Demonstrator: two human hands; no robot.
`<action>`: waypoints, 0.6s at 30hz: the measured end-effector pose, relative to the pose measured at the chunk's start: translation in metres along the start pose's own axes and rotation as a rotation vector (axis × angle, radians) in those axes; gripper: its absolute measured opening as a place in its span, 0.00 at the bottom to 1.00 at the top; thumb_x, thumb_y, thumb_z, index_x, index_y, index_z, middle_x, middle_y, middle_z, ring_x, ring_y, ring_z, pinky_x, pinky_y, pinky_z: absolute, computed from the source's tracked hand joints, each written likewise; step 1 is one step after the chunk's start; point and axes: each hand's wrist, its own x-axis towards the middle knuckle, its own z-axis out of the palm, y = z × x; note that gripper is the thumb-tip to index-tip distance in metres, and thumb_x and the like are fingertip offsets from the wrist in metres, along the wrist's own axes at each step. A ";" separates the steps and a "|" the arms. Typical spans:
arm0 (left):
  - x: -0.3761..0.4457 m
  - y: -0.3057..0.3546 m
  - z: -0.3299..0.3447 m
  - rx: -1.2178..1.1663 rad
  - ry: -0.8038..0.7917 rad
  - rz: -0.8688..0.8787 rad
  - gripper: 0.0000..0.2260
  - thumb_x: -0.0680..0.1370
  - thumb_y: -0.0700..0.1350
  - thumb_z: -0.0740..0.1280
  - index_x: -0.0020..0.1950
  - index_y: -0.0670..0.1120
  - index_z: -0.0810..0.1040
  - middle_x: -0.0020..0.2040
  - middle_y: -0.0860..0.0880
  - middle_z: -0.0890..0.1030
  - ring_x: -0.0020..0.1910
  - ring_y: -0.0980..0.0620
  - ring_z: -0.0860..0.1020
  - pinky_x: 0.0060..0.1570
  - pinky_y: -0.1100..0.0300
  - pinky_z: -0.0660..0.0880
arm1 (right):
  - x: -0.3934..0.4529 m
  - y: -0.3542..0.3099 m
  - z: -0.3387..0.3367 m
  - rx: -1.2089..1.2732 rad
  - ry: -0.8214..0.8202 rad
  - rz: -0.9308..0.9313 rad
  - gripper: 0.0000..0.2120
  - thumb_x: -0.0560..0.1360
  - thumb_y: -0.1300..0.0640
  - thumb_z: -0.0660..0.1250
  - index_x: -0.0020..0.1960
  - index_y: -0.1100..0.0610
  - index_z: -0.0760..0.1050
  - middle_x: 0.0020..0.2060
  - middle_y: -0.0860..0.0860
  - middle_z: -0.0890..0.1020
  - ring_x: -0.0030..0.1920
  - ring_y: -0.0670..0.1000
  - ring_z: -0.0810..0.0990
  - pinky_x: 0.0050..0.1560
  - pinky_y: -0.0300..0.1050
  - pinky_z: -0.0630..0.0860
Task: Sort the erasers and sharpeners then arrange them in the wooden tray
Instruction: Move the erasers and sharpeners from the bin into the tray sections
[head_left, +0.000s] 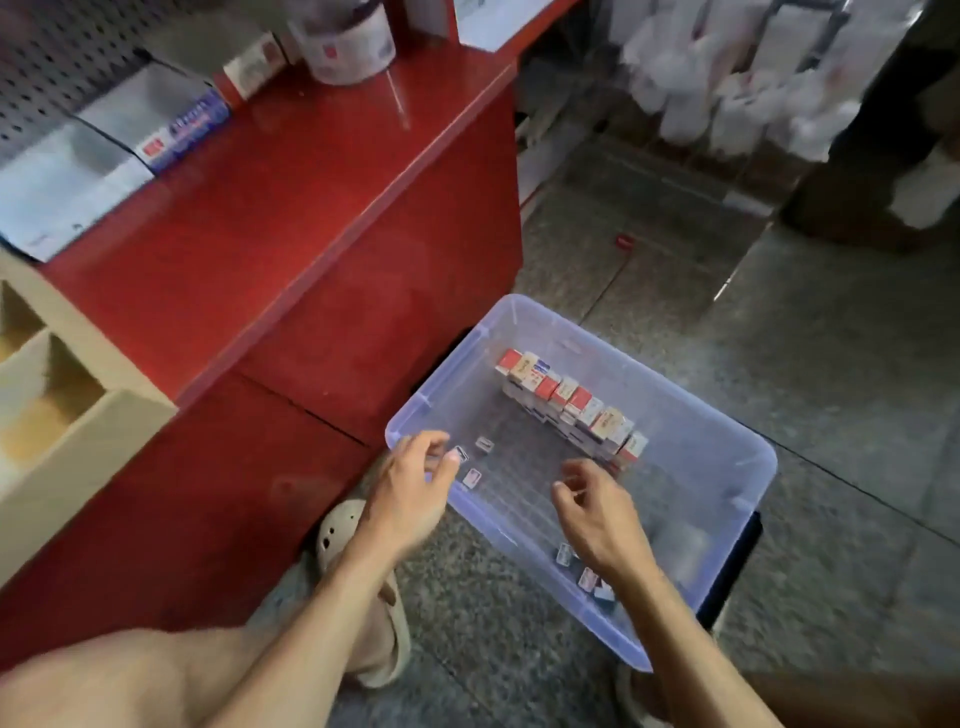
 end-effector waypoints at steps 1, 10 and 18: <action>0.017 -0.006 0.007 0.055 -0.026 0.033 0.14 0.81 0.47 0.64 0.65 0.45 0.75 0.58 0.50 0.76 0.51 0.56 0.76 0.50 0.67 0.67 | 0.017 0.008 0.009 -0.047 -0.018 0.008 0.17 0.80 0.52 0.61 0.66 0.55 0.74 0.59 0.54 0.81 0.56 0.54 0.80 0.56 0.47 0.75; 0.104 -0.057 0.038 0.641 -0.180 0.256 0.23 0.79 0.60 0.52 0.67 0.52 0.73 0.66 0.53 0.73 0.65 0.50 0.73 0.55 0.52 0.73 | 0.135 0.060 0.102 -0.443 -0.189 -0.278 0.19 0.79 0.51 0.62 0.67 0.59 0.71 0.59 0.60 0.74 0.59 0.64 0.73 0.54 0.55 0.74; 0.107 -0.067 0.048 0.657 -0.015 0.405 0.18 0.75 0.58 0.60 0.59 0.51 0.77 0.54 0.53 0.79 0.51 0.50 0.79 0.38 0.55 0.75 | 0.207 0.078 0.186 -0.775 -0.303 -0.911 0.25 0.71 0.49 0.71 0.68 0.50 0.75 0.63 0.56 0.78 0.60 0.63 0.76 0.55 0.57 0.74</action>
